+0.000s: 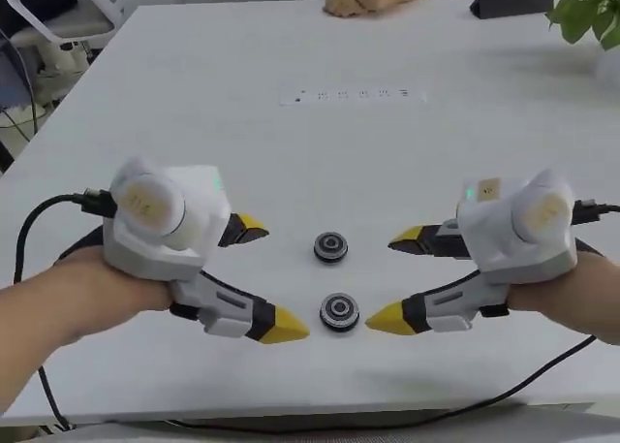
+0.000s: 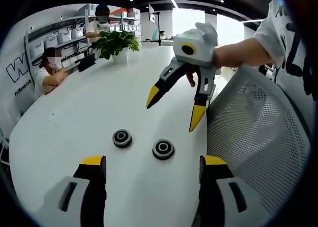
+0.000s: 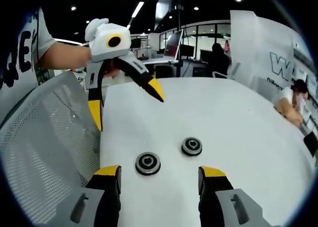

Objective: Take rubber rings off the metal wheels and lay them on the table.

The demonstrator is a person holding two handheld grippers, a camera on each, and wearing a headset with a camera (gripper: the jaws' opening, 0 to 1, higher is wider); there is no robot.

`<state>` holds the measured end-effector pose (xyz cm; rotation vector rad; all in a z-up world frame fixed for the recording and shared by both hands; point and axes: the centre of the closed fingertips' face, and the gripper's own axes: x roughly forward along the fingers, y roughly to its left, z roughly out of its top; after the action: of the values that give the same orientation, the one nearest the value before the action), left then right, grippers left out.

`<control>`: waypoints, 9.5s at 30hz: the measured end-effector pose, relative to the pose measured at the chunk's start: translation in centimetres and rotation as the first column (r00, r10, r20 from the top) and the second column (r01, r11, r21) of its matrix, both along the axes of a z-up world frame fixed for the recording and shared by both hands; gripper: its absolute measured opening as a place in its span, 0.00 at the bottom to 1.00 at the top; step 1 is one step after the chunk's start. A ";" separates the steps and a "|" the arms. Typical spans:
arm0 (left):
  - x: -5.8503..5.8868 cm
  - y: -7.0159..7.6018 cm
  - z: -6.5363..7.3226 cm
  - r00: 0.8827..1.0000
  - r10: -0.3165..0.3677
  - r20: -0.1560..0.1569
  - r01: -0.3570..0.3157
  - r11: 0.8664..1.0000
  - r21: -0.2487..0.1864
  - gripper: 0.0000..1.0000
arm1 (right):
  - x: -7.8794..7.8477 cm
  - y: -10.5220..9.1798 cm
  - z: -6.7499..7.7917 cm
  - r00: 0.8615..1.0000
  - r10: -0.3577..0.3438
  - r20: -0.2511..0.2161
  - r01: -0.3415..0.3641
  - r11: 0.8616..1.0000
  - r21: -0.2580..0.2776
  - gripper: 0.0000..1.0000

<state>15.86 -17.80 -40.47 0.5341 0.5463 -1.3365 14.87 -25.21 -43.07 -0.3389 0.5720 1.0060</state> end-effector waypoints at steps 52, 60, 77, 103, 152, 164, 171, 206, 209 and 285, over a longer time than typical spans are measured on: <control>-0.7 -3.0 -3.5 0.995 -0.070 -0.068 0.070 0.997 0.011 0.35 | -0.8 1.6 -3.0 0.995 0.080 -0.057 -0.079 0.996 0.031 0.36; -1.5 -3.6 -4.2 0.993 -0.083 -0.078 0.085 0.996 0.021 0.31 | -1.0 1.5 -3.2 0.995 0.077 -0.064 -0.076 0.997 0.029 0.35; -1.2 -4.8 -5.0 0.993 -0.051 -0.111 0.052 0.999 0.004 0.18 | -1.4 1.3 -3.8 0.993 0.097 -0.069 -0.097 0.995 0.000 0.35; -0.8 -4.9 -5.8 0.999 -0.041 -0.025 0.041 0.999 0.004 0.07 | -1.0 1.7 -3.9 0.990 0.118 -0.072 -0.119 0.993 -0.019 0.33; -0.9 -4.9 -5.7 1.000 -0.012 -0.014 0.011 1.000 -0.026 0.07 | -0.9 2.1 -4.9 0.981 0.061 -0.183 -0.061 0.998 0.005 0.09; -1.0 -4.8 -5.7 1.000 -0.004 -0.015 0.004 0.999 -0.033 0.07 | -1.2 2.0 -5.0 0.975 0.035 -0.220 -0.029 0.999 0.030 0.02; -0.9 -4.8 -5.7 1.000 -0.002 -0.013 0.002 0.999 -0.034 0.07 | -1.1 1.9 -5.0 0.972 0.022 -0.232 -0.015 0.999 0.034 0.00; -0.9 -4.9 -5.7 1.000 0.001 -0.015 -0.002 0.999 -0.038 0.07 | -0.1 0.9 -3.8 0.834 -0.155 -0.530 0.333 0.907 0.258 0.00; -0.9 -4.9 -5.7 1.000 0.001 -0.014 -0.002 0.999 -0.038 0.07 | -0.1 1.1 -3.6 0.830 -0.151 -0.536 0.335 0.904 0.264 0.00; -0.7 -4.9 -5.7 1.000 0.025 -0.012 -0.025 0.999 -0.037 0.07 | -0.4 2.2 -3.1 0.872 -0.128 -0.473 0.275 0.927 0.256 0.00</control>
<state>15.14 -22.68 -46.20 0.4877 0.5352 -1.3240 14.52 -23.03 -46.22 0.2503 0.8322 0.9529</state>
